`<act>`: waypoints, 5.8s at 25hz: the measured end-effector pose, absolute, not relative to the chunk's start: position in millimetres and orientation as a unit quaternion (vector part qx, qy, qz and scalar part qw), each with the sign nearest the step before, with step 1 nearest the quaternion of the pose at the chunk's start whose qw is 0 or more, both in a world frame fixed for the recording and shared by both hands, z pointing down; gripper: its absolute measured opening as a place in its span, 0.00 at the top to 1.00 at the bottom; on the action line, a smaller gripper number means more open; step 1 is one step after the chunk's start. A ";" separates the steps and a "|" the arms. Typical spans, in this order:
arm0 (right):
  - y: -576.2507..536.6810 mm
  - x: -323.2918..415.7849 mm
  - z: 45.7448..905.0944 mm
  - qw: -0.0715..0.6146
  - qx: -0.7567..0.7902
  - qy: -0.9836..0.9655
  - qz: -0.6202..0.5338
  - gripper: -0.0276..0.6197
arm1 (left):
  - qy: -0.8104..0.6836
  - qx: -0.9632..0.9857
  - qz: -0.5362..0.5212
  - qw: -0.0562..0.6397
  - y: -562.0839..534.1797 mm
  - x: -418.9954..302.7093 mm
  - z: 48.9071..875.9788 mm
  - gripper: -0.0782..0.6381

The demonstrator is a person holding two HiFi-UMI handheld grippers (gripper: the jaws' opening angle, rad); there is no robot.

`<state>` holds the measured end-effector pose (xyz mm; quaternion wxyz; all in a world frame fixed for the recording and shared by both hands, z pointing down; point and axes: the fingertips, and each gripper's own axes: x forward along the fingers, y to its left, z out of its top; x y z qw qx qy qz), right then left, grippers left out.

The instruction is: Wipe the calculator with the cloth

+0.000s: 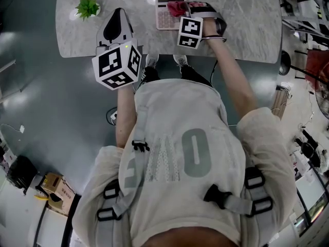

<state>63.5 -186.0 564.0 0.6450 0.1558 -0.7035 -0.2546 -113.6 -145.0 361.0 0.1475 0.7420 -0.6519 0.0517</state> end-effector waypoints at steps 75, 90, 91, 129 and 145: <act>-214.9 12.4 492.3 0.606 0.177 -0.715 -0.301 0.87 | -0.675 0.726 0.028 0.130 -141.3 -157.7 339.1 0.86; -211.9 -1.0 529.7 0.625 0.138 -0.711 -0.291 0.87 | -0.691 0.709 0.033 0.138 -133.5 -174.3 351.1 0.86; -211.8 -0.8 530.7 0.626 0.136 -0.710 -0.291 0.87 | -0.690 0.709 0.034 0.139 -134.1 -174.2 352.0 0.86; -188.9 -6.2 561.8 0.633 0.129 -0.731 -0.221 0.87 | -0.694 0.703 0.045 0.149 -140.0 -182.3 361.2 0.86; -140.5 -2.7 566.6 0.626 0.103 -0.749 -0.192 0.87 | -0.672 0.721 0.045 0.162 -146.5 -154.1 370.4 0.86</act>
